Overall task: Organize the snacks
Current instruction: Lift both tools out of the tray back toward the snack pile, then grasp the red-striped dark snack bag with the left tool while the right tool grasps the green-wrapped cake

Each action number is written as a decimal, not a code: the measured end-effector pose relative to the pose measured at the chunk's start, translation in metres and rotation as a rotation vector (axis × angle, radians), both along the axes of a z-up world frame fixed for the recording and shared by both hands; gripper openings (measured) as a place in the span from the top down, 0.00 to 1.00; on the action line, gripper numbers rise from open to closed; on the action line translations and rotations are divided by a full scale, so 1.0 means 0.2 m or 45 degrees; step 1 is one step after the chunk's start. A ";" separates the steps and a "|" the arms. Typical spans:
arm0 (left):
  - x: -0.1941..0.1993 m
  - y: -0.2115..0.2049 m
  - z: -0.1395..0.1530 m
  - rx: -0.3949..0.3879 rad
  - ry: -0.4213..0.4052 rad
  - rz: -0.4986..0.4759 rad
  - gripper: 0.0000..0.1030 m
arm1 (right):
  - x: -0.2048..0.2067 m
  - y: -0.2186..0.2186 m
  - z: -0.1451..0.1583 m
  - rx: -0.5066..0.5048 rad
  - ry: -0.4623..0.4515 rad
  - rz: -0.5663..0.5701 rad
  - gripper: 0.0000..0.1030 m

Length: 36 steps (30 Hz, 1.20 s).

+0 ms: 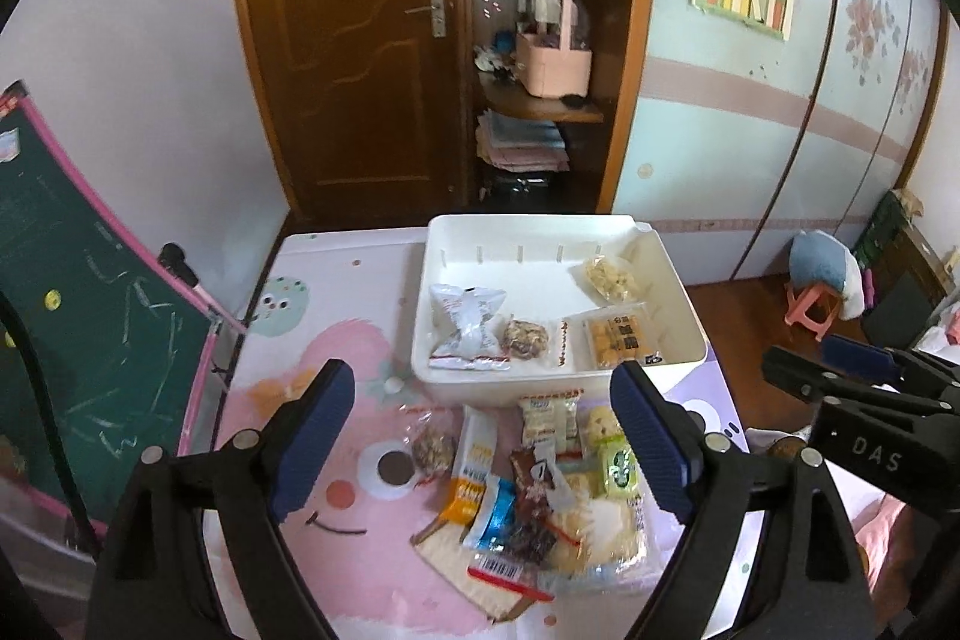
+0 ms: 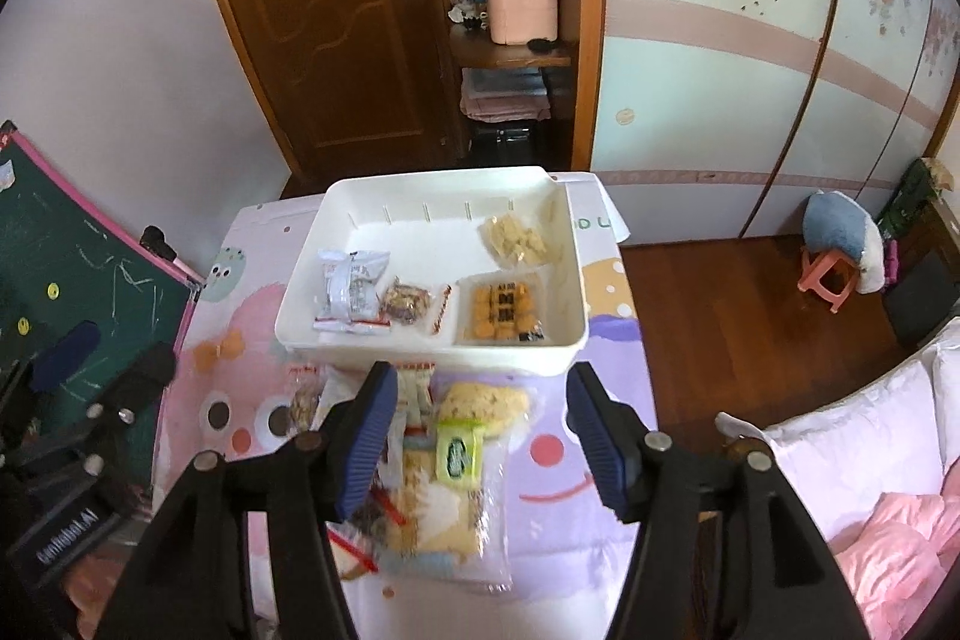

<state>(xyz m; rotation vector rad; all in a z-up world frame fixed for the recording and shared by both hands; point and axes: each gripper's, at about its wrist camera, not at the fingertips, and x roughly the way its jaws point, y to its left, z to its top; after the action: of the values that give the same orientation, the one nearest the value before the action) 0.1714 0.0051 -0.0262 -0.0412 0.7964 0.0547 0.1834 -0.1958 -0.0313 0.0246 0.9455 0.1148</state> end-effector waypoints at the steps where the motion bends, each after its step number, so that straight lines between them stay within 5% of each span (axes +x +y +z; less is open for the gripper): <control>1: -0.03 0.01 0.01 -0.002 -0.004 0.007 0.15 | -0.03 -0.01 0.01 0.002 -0.005 0.005 0.42; 12: -0.31 0.16 -0.07 -0.017 0.042 0.106 0.15 | -0.24 -0.08 -0.09 0.086 0.045 0.012 0.39; 22: -0.33 0.20 -0.47 -0.030 0.280 0.150 0.14 | -0.26 -0.05 -0.29 0.026 0.120 0.010 0.39; 36: -0.10 -0.07 -1.02 -0.058 0.392 -0.089 0.15 | -0.11 0.04 -0.69 0.000 0.264 0.077 0.39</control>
<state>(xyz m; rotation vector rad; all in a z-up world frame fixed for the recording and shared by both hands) 0.1510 -0.0092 -0.2298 -0.0485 1.1059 -0.0243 0.1613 -0.1877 -0.1695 0.0077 1.1537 0.1706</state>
